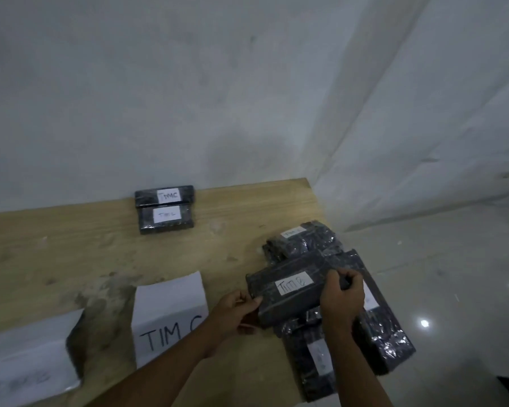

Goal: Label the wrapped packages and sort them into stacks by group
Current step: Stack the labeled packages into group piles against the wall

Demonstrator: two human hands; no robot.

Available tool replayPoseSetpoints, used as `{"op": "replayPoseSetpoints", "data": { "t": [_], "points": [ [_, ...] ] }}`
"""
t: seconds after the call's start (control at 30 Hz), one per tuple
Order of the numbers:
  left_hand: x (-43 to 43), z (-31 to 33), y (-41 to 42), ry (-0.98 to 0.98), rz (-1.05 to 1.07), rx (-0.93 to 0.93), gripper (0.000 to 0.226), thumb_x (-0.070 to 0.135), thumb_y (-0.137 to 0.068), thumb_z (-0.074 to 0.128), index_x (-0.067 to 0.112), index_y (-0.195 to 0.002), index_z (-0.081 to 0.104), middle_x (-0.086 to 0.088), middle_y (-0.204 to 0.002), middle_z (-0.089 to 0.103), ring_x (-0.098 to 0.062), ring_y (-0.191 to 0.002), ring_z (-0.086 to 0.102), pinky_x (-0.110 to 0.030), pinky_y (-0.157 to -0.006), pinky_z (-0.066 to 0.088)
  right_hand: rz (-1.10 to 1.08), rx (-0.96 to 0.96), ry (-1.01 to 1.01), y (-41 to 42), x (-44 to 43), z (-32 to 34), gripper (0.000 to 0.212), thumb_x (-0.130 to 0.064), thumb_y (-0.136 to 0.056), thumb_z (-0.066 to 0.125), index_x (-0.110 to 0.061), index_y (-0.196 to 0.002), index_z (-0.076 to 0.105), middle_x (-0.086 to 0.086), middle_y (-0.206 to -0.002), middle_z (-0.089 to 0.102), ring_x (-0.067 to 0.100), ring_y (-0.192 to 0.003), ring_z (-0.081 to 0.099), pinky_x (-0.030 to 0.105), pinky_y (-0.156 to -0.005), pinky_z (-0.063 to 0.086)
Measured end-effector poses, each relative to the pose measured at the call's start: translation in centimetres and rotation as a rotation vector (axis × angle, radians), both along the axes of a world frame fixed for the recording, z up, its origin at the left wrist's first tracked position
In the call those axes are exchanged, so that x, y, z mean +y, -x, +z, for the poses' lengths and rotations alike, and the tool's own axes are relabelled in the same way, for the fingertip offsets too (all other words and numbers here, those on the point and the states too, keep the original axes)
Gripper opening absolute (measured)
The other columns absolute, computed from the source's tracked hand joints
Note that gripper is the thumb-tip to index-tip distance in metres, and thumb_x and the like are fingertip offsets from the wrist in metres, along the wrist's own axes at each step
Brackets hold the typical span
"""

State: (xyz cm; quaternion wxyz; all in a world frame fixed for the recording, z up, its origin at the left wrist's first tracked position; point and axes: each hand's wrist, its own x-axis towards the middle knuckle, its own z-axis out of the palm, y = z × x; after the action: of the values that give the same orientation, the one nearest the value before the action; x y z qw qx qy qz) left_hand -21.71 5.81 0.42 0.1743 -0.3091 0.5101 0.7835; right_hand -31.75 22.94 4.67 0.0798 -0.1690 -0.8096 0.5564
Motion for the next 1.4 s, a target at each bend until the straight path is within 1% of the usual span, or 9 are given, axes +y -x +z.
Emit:
{"op": "replayPoseSetpoints", "data": {
  "t": [0.1, 0.47, 0.63, 0.73, 0.87, 0.97, 1.07, 1.27, 1.4],
  "points": [
    [-3.2, 0.5, -1.7, 0.019, 0.130, 0.009, 0.025, 0.024, -0.088, 0.067, 0.009, -0.081, 0.049, -0.007, -0.074, 0.065, -0.021, -0.063, 0.064, -0.032, -0.059, 0.054, 0.070, -0.012, 0.060, -1.2, -3.6, -0.4, 0.009, -0.006, -0.087, 0.057, -0.010, -0.095, 0.055, 0.007, -0.092, 0.057, 0.017, -0.074, 0.052, 0.036, -0.067, 0.043],
    [-20.3, -0.5, -10.8, 0.314, 0.500, -0.051, 0.020, 0.022, -0.091, 0.062, 0.012, -0.074, 0.058, -0.009, -0.081, 0.063, -0.029, -0.088, 0.063, -0.041, -0.077, 0.054, 0.521, -0.097, 0.047, -7.5, -21.0, -4.1, 0.018, -0.013, -0.088, 0.065, -0.017, -0.101, 0.054, -0.001, -0.096, 0.056, 0.012, -0.084, 0.055, 0.020, -0.066, 0.042],
    [-29.6, -1.3, -15.2, 0.450, 0.623, -0.118, 0.009, 0.019, -0.090, 0.064, 0.012, -0.095, 0.062, -0.009, -0.100, 0.065, -0.025, -0.095, 0.063, -0.046, -0.088, 0.055, 0.677, -0.110, 0.013, -11.4, -30.5, -6.8, 0.018, -0.018, -0.089, 0.066, -0.015, -0.103, 0.055, -0.003, -0.096, 0.058, 0.013, -0.087, 0.057, 0.013, -0.067, 0.041],
    [-34.9, -2.1, -16.8, 0.530, 0.623, -0.149, 0.013, 0.014, -0.091, 0.062, 0.013, -0.104, 0.060, -0.007, -0.104, 0.064, -0.017, -0.090, 0.062, -0.037, -0.082, 0.055, 0.759, -0.122, 0.007, -12.6, -35.7, -8.3, 0.019, -0.017, -0.090, 0.065, -0.014, -0.106, 0.056, -0.005, -0.099, 0.057, 0.002, -0.089, 0.055, 0.009, -0.069, 0.042],
    [-41.0, -3.4, -17.9, 0.639, 0.575, -0.192, 0.024, 0.014, -0.092, 0.061, 0.012, -0.116, 0.059, -0.007, -0.110, 0.064, -0.023, -0.094, 0.063, -0.037, -0.081, 0.052, 0.851, -0.061, -0.037, -13.2, -42.2, -9.9, 0.015, -0.009, -0.090, 0.064, -0.016, -0.101, 0.058, -0.005, -0.097, 0.057, 0.000, -0.090, 0.054, 0.002, -0.071, 0.042],
    [-44.5, -4.0, -17.5, 0.628, 0.571, -0.184, 0.032, 0.016, -0.093, 0.060, 0.012, -0.124, 0.056, -0.003, -0.110, 0.061, -0.020, -0.089, 0.060, -0.030, -0.074, 0.046, 0.894, -0.013, -0.094, -12.6, -46.3, -11.4, 0.017, -0.005, -0.088, 0.064, -0.020, -0.096, 0.059, -0.002, -0.099, 0.057, 0.008, -0.090, 0.057, 0.004, -0.070, 0.044],
    [-47.2, -5.3, -16.5, 0.597, 0.567, -0.164, 0.032, 0.019, -0.092, 0.061, 0.016, -0.124, 0.057, 0.001, -0.114, 0.061, -0.015, -0.099, 0.058, -0.026, -0.080, 0.042, 0.892, -0.016, -0.157, -11.5, -49.4, -13.1, 0.013, -0.006, -0.089, 0.063, -0.015, -0.099, 0.061, 0.003, -0.105, 0.056, 0.017, -0.090, 0.059, 0.012, -0.073, 0.045],
    [-49.3, -7.2, -14.5, 0.551, 0.534, -0.152, 0.029, 0.020, -0.092, 0.060, 0.021, -0.120, 0.059, 0.001, -0.114, 0.064, -0.014, -0.101, 0.060, -0.026, -0.082, 0.043, 0.821, -0.100, -0.268, -9.7, -51.9, -14.1, 0.018, -0.010, -0.091, 0.060, -0.012, -0.108, 0.062, 0.005, -0.116, 0.051, 0.016, -0.095, 0.055, 0.022, -0.079, 0.044],
    [-49.3, -7.4, -14.2, 0.573, 0.541, -0.160, 0.033, 0.019, -0.091, 0.061, 0.023, -0.123, 0.057, -0.001, -0.120, 0.063, -0.017, -0.104, 0.059, -0.028, -0.084, 0.043, 0.884, -0.093, -0.316, -10.0, -51.3, -14.5, 0.024, -0.013, -0.088, 0.063, -0.014, -0.113, 0.061, 0.006, -0.122, 0.052, 0.020, -0.101, 0.058, 0.029, -0.084, 0.051]
  ]
}}
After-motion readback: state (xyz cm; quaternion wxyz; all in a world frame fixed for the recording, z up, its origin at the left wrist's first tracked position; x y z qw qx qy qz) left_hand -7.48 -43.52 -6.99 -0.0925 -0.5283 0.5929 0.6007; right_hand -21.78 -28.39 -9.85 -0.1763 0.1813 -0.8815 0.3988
